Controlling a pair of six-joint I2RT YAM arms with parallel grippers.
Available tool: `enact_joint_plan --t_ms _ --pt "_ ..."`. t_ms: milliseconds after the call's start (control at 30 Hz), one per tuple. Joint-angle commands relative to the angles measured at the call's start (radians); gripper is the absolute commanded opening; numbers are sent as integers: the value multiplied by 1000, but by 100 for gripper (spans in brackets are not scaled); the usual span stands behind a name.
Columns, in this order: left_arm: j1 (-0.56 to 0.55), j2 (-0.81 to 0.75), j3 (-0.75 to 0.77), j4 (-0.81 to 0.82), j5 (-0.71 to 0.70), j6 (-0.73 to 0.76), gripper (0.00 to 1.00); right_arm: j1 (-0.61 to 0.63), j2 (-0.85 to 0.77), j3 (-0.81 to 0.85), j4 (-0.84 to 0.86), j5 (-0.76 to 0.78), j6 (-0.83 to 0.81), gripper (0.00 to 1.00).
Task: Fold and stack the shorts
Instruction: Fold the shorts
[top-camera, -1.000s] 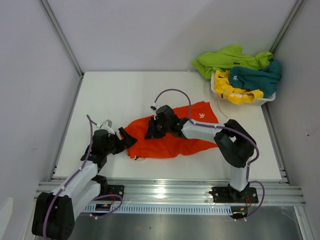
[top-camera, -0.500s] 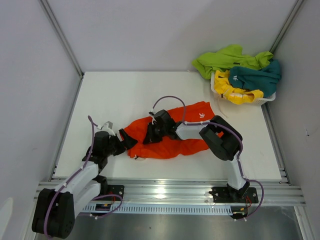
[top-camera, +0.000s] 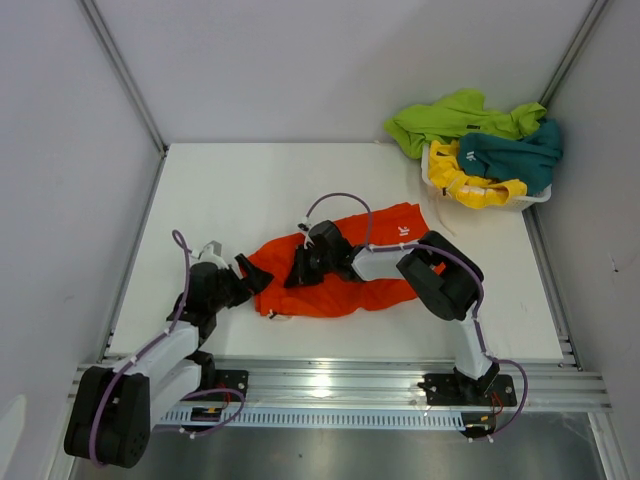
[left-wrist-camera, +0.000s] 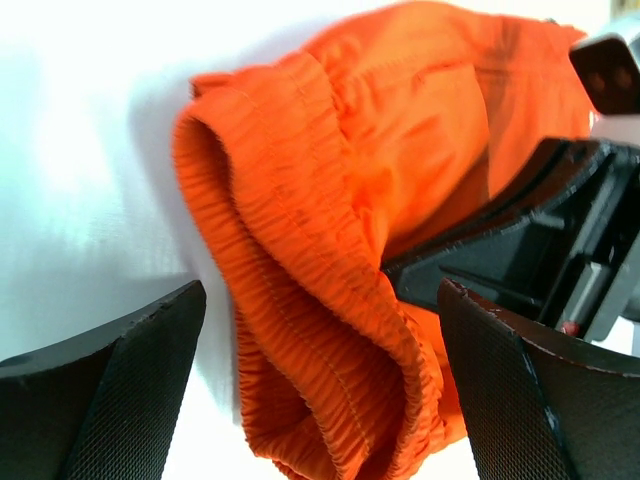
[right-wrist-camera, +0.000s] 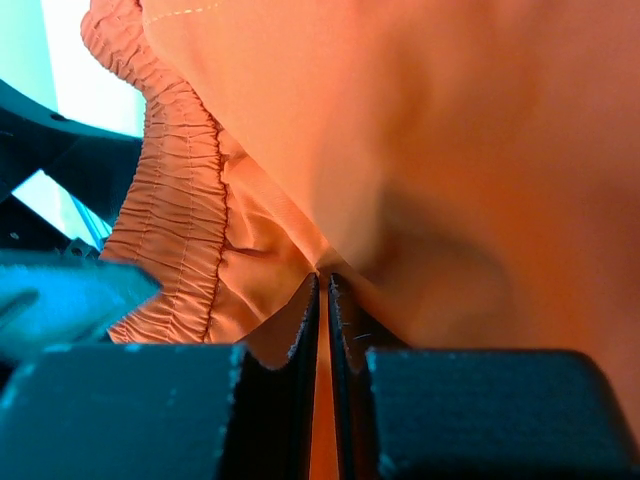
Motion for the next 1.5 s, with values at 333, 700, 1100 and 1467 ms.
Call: enact_joint_plan --t_ms 333,700,1100,1467 --pt "3 267 -1 214 -54 -54 99 3 -14 -23 55 -26 2 9" --pt "3 317 85 173 -179 -42 99 -1 -23 -35 53 -32 -5 9" --pt "3 352 103 204 -163 -41 98 -3 -12 -14 53 -48 -4 9" --pt "2 165 120 -106 -120 -45 99 -17 -11 20 -8 -32 -28 8"
